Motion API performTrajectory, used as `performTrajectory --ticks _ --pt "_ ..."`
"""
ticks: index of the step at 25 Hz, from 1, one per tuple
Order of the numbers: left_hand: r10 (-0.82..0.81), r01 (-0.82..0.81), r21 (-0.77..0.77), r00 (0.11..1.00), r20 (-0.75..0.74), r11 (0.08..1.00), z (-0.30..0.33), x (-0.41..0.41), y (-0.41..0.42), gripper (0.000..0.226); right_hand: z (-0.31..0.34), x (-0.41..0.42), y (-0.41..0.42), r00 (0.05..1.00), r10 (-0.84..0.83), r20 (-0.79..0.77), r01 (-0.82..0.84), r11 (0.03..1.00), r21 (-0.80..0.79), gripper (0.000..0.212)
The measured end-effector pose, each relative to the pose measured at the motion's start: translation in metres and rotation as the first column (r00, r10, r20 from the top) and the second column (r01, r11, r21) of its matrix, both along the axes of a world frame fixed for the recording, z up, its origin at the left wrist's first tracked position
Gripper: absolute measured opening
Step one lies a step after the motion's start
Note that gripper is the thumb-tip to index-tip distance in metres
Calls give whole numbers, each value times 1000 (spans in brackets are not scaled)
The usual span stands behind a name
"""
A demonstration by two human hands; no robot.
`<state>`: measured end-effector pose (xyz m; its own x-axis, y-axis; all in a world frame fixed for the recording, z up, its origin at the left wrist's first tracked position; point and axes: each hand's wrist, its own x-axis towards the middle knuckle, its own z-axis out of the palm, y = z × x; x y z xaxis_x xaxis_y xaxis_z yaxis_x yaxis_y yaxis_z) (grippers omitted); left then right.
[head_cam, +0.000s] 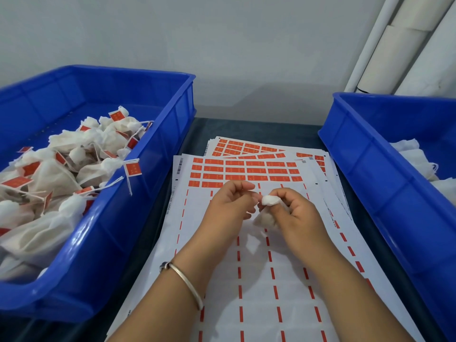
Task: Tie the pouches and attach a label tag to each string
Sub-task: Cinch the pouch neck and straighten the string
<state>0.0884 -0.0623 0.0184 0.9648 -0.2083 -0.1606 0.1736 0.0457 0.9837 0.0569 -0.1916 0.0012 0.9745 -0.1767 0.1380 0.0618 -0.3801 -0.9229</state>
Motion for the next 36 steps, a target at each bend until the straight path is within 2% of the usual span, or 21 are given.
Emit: performTrajectory --ticks 2,6,10,16,21,24,27,32,36 --pt "4 -4 8 999 33 1000 0 -1 0 23 1 1 0 999 -19 -30 21 996 84 15" --pt "-28 -27 260 978 205 965 1 -8 -3 19 5 1 -1 998 -14 -60 30 961 274 28" --pt "-68 -61 356 938 340 933 2 -9 -3 20 8 2 -3 992 29 -123 23 917 397 28" --pt "-50 -44 256 936 349 966 4 -11 -1 21 7 2 -5 973 164 -160 -40 809 587 23" --pt "-47 -3 163 953 298 987 6 -12 -1 29 8 1 -5 981 118 -154 -9 821 571 27" --pt "-66 -32 253 927 369 967 5 -12 -1 19 9 0 -6 982 94 -164 8 847 532 28" --pt "-79 -62 319 908 410 946 4 -11 -1 8 9 0 -6 978 113 -174 3 831 556 25" --pt "12 -153 276 891 453 949 3 -9 1 21 8 0 -4 976 107 -192 3 867 499 16" --pt "4 -162 280 872 490 946 1 -9 1 21 6 -1 -2 975 98 -199 2 893 449 41"
